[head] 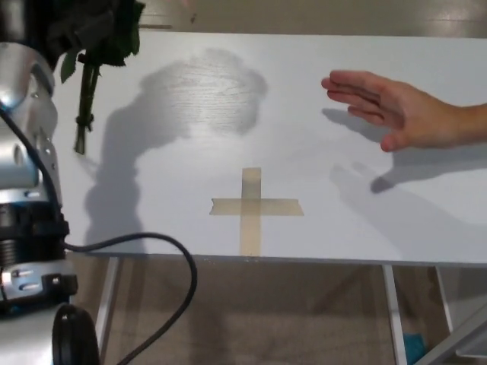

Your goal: Use the left hand to pick up the rose and passes it to a human.

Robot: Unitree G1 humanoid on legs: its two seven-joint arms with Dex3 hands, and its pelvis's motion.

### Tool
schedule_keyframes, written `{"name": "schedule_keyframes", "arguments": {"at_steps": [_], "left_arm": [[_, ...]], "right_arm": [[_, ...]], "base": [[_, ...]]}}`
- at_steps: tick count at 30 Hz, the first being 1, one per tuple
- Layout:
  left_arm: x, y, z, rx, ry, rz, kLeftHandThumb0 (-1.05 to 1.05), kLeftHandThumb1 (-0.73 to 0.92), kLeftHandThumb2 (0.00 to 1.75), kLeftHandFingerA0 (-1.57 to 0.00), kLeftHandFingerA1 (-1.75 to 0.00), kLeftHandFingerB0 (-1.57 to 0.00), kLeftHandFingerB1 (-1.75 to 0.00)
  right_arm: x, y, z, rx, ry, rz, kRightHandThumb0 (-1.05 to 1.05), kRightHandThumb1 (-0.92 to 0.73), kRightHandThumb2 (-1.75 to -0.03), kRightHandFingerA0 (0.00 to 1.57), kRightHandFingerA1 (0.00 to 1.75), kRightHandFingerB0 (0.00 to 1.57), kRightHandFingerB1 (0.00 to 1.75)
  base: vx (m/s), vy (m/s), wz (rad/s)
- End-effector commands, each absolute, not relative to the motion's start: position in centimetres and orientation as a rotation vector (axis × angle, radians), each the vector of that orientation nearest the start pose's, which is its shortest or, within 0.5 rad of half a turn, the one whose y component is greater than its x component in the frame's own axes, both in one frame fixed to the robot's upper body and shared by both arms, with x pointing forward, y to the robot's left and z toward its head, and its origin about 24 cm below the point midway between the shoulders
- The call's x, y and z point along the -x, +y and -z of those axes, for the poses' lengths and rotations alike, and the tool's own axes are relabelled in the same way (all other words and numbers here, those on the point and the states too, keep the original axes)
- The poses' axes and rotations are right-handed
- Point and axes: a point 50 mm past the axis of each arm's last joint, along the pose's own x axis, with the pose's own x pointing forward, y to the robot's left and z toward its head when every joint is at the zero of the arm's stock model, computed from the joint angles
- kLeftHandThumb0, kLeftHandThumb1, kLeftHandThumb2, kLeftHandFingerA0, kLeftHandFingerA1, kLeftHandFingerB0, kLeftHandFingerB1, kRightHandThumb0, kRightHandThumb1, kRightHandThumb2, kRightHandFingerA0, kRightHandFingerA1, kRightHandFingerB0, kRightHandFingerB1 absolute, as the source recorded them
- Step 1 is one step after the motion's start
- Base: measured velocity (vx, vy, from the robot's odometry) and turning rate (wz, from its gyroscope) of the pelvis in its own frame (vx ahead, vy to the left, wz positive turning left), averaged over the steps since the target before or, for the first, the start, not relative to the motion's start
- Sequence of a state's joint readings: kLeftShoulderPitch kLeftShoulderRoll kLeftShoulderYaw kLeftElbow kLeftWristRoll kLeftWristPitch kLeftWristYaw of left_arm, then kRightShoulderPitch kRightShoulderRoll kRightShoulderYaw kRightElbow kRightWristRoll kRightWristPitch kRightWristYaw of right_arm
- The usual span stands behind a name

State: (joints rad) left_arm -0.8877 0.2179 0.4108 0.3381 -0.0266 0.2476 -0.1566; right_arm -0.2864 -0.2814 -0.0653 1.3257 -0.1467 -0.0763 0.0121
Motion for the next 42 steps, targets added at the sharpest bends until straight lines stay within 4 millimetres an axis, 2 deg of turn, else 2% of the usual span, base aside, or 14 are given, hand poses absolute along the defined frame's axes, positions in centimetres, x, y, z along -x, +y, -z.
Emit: {"name": "schedule_keyframes", "arguments": {"at_steps": [1, 5, 18, 22, 26, 28, 32, 34, 35, 42], "left_arm": [[-37.7, 21.3, -23.4, 0.292, -0.260, 0.027, -0.16, 0.79, 0.70, -1.10, -1.45, -0.89, -0.94], [-37.6, 21.5, -22.7, 0.250, -0.239, 0.033, -0.16, 0.80, 0.67, -1.09, -1.46, -0.90, -0.94], [-37.4, 21.0, -22.6, 0.228, -0.230, 0.032, -0.16, 0.80, 0.67, -1.07, -1.41, -0.89, -0.97], [-37.6, 19.8, -22.3, 0.217, -0.238, 0.077, -0.16, 0.79, 0.68, -1.05, -1.45, -0.86, -1.02], [-37.6, 19.9, -22.3, 0.214, -0.239, 0.077, -0.16, 0.79, 0.68, -1.05, -1.45, -0.86, -1.02], [-37.8, 18.2, -21.5, 0.194, -0.229, 0.108, -0.16, 0.79, 0.69, -1.06, -1.43, -0.86, -0.98], [-38.0, 17.4, -21.2, 0.187, -0.222, 0.120, -0.16, 0.79, 0.69, -1.05, -1.43, -0.86, -0.98], [-38.5, 14.9, -20.8, 0.175, -0.191, 0.163, -0.17, 0.77, 0.70, -1.05, -1.41, -0.86, -0.99], [-38.7, 14.4, -20.7, 0.177, -0.185, 0.173, -0.17, 0.77, 0.70, -1.05, -1.41, -0.86, -0.99], [-39.1, 11.5, -20.5, 0.196, -0.159, 0.241, -0.17, 0.76, 0.72, -1.01, -1.45, -0.85, -1.01]], "right_arm": [[-18.7, -26.0, 12.2, 0.340, 0.983, 0.100, -0.54, -0.80, -0.64, 0.61, 0.55, 0.45, 0.36], [-18.7, -25.8, 12.2, 0.336, 0.986, 0.095, -0.54, -0.80, -0.64, 0.61, 0.56, 0.45, 0.36], [-18.8, -25.8, 12.2, 0.337, 0.981, 0.094, -0.54, -0.80, -0.64, 0.60, 0.55, 0.45, 0.36], [-18.8, -25.8, 12.2, 0.347, 0.982, 0.087, -0.54, -0.80, -0.64, 0.61, 0.56, 0.46, 0.36], [-18.7, -25.7, 12.3, 0.346, 0.983, 0.084, -0.54, -0.80, -0.64, 0.61, 0.56, 0.46, 0.36], [-18.8, -25.7, 12.2, 0.341, 0.982, 0.086, -0.54, -0.80, -0.64, 0.61, 0.56, 0.45, 0.36], [-18.9, -25.7, 12.2, 0.338, 0.982, 0.086, -0.54, -0.80, -0.64, 0.61, 0.56, 0.45, 0.36], [-19.0, -25.5, 12.2, 0.332, 0.981, 0.085, -0.54, -0.80, -0.64, 0.61, 0.55, 0.45, 0.36], [-19.0, -25.5, 12.2, 0.330, 0.982, 0.085, -0.54, -0.80, -0.64, 0.60, 0.55, 0.45, 0.36], [-19.2, -25.5, 12.1, 0.320, 0.978, 0.091, -0.54, -0.80, -0.64, 0.60, 0.55, 0.46, 0.37]], "base": [[0.00, 0.000, 0.00], [0.00, 0.000, 0.00], [0.00, 0.000, 0.00], [0.00, 0.000, 0.00], [0.00, 0.000, 0.00], [0.00, 0.000, 0.00], [0.00, 0.000, 0.00], [0.00, 0.000, 0.00], [0.00, 0.000, 0.00], [0.00, 0.000, 0.00]]}}
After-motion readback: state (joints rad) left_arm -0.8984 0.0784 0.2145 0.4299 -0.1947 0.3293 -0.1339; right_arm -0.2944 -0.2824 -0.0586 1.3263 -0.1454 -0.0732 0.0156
